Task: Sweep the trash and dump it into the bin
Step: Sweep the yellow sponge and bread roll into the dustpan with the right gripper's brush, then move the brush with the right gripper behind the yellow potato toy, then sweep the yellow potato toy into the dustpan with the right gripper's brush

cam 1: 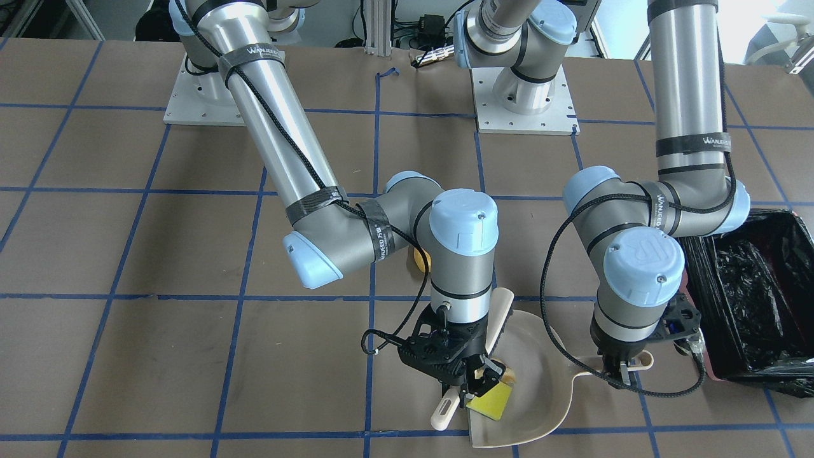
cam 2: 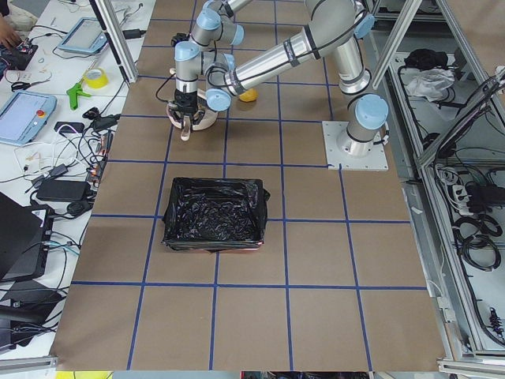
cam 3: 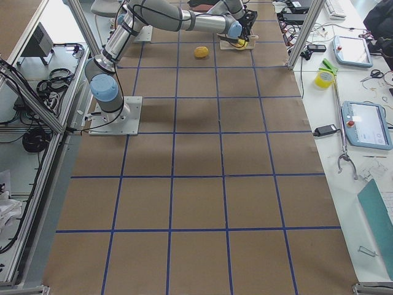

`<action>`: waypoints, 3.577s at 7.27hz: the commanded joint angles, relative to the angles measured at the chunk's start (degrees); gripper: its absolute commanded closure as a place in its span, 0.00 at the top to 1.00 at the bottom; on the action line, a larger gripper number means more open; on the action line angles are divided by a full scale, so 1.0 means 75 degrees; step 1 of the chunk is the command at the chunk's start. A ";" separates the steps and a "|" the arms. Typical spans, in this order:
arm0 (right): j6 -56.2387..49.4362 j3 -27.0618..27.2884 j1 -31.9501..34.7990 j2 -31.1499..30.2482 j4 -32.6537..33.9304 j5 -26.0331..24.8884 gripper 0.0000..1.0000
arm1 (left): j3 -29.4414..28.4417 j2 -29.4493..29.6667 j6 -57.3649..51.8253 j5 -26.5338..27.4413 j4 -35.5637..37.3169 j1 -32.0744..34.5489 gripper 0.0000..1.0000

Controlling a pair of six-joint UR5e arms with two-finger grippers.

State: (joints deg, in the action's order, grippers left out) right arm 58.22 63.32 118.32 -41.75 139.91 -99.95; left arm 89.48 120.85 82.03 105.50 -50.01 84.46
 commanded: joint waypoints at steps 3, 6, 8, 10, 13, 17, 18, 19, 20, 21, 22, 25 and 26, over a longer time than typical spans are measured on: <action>-0.0989 0.0159 -0.0551 -0.1133 -0.2685 -0.0079 0.04 | -0.0002 0.0023 -0.0015 -0.0016 0.0000 0.0000 0.00; -0.0826 0.2256 -0.0834 -0.2397 -0.2990 -0.0905 0.04 | -0.0001 -0.0059 -0.0097 -0.0237 0.0000 0.0000 0.00; -0.1186 0.4672 -0.1138 -0.3453 -0.1039 -0.0901 0.04 | 0.0045 -0.0153 -0.0179 -0.1092 -0.0012 -0.0058 0.00; -0.1189 0.5209 -0.1116 -0.3644 -0.0678 -0.0900 0.04 | 0.0208 -0.0269 -0.0272 -0.1375 -0.0175 -0.0187 0.00; -0.0357 0.5210 -0.0776 -0.3656 -0.0714 -0.0900 0.04 | 0.0852 -0.0713 -0.1268 -0.1097 -0.0245 -0.0900 0.00; 0.0101 0.5210 -0.0389 -0.3703 -0.0784 -0.0912 0.04 | 0.2023 -0.1638 -0.1515 -0.0274 -0.0363 -0.0844 0.00; 0.0112 0.5210 -0.0366 -0.3692 -0.0784 -0.0970 0.04 | 0.2246 -0.1815 -0.1515 -0.0320 -0.0363 -0.0832 0.00; 0.0159 0.5198 -0.0307 -0.3634 -0.0784 -0.0993 0.04 | 0.2538 -0.1979 -0.1387 -0.0344 -0.0340 -0.0774 0.00; 0.0183 0.5198 -0.0284 -0.3656 -0.0761 -0.1005 0.04 | 0.2820 -0.2109 -0.1340 -0.0333 -0.0247 -0.0762 0.00; 0.0426 0.5198 -0.0283 -0.3633 -0.0760 -0.0901 0.04 | 0.2939 -0.2179 -0.1235 -0.0460 0.0079 -0.0727 0.00; 0.1009 0.5210 -0.0260 -0.3575 -0.0760 -0.0923 0.04 | 0.3033 -0.2134 -0.1060 -0.0519 0.0604 -0.0668 0.00; 0.0548 0.4976 -0.0073 -0.3142 -0.0631 -0.0993 0.04 | 0.3325 -0.2016 -0.1058 -0.0508 0.1629 -0.0352 0.00; 0.0569 0.4976 -0.0061 -0.3118 -0.0631 -0.0994 0.04 | 0.3489 -0.2121 -0.1070 -0.0497 0.1629 -0.0351 0.00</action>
State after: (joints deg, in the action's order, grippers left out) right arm 63.11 101.00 117.69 -65.77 135.12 -107.26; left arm 114.27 105.58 74.20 101.71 -38.35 81.61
